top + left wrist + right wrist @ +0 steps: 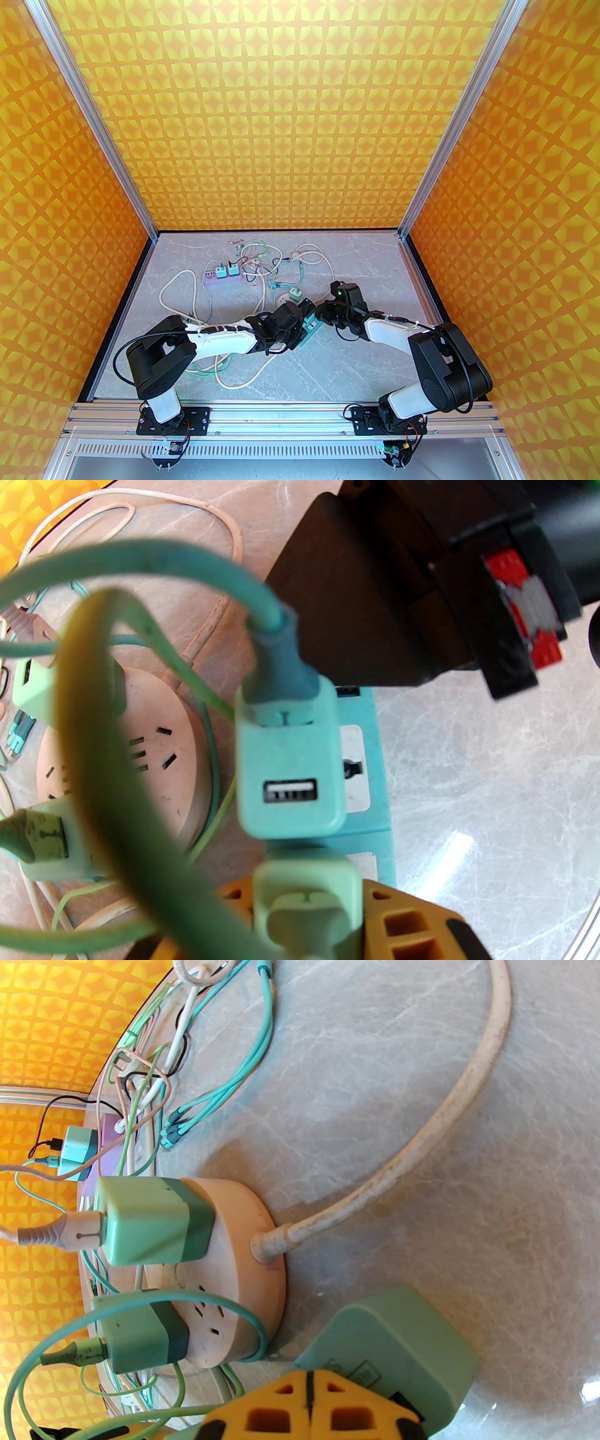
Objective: Pull the plug off the socket
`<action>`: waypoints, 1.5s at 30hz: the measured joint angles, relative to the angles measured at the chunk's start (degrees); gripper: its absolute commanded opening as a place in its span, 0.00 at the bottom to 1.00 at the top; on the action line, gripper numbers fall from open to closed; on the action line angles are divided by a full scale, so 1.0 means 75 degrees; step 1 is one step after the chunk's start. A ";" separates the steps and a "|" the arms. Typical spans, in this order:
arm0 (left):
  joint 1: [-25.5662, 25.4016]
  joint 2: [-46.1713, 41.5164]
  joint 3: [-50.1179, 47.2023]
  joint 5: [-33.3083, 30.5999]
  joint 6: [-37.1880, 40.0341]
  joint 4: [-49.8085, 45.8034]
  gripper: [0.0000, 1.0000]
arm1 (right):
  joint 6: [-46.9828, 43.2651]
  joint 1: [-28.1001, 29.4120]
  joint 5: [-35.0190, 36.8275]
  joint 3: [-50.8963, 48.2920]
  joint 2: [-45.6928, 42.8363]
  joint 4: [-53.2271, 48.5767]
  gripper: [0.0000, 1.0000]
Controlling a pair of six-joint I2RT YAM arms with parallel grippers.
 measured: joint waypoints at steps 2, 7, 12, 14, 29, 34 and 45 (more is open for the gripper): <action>-0.0020 0.0000 0.0003 -0.0114 -0.0003 -0.0006 0.17 | -0.0003 0.0000 0.0003 -0.0026 0.0000 0.0052 0.00; -0.0082 0.0000 0.0003 -0.0358 0.0003 -0.0015 0.15 | -0.0003 0.0003 0.0003 -0.0050 0.0003 0.0108 0.00; -0.0152 -0.0003 0.0003 -0.0533 0.0026 -0.0015 0.12 | -0.0003 0.0003 0.0003 -0.0090 -0.0006 0.0172 0.00; -0.0152 -0.0012 0.0003 -0.0545 -0.0017 -0.0017 0.11 | -0.0006 0.0006 0.0006 -0.0090 -0.0012 0.0169 0.00; 0.0417 -0.0880 0.0003 0.0044 -0.0632 -0.0195 0.10 | -0.0061 0.0023 0.0061 -0.0189 -0.0058 0.0277 0.00; 0.0411 -0.0988 -0.0020 0.0099 -0.0638 -0.0277 0.10 | -0.0064 0.0023 0.0064 -0.0189 -0.0061 0.0277 0.00; 0.0411 -0.1880 -0.0280 0.0125 -0.0915 -0.0341 0.10 | -0.0248 0.0020 0.0289 -0.0189 -0.0458 -0.0353 0.00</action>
